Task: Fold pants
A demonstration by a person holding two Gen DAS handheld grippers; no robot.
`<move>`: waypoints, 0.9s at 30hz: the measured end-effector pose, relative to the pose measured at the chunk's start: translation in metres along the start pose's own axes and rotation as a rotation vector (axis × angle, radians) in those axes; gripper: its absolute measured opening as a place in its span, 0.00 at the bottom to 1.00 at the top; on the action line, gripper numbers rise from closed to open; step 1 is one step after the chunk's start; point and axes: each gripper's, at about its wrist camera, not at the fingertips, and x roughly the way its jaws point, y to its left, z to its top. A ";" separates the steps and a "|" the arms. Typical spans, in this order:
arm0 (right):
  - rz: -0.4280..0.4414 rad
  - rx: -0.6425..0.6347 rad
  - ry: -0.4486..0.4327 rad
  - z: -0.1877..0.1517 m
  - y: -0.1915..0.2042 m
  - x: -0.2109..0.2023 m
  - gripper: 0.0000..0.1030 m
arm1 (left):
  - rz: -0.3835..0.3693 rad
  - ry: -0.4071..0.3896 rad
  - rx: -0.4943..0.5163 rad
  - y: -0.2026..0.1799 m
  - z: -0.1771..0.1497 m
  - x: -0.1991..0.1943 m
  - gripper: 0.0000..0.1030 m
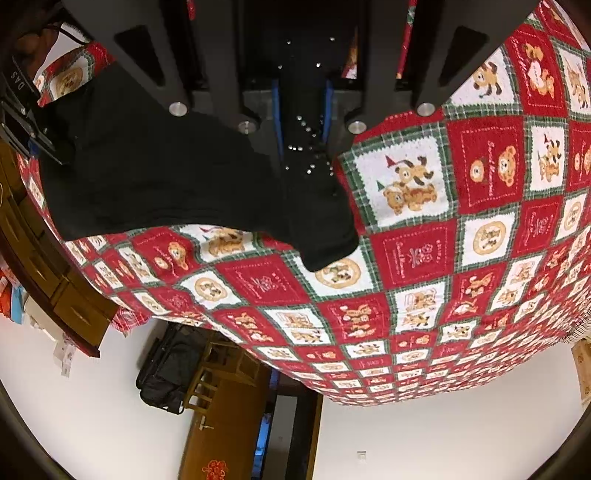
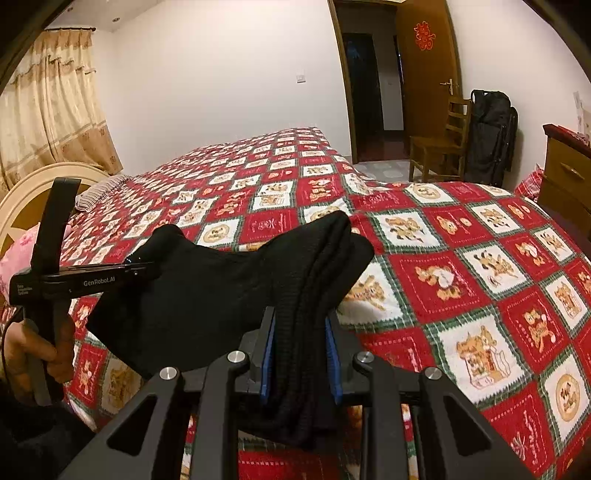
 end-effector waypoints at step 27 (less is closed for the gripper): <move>0.098 0.009 -0.001 0.043 0.034 0.048 0.24 | 0.118 -0.051 -0.026 0.045 0.034 -0.001 0.16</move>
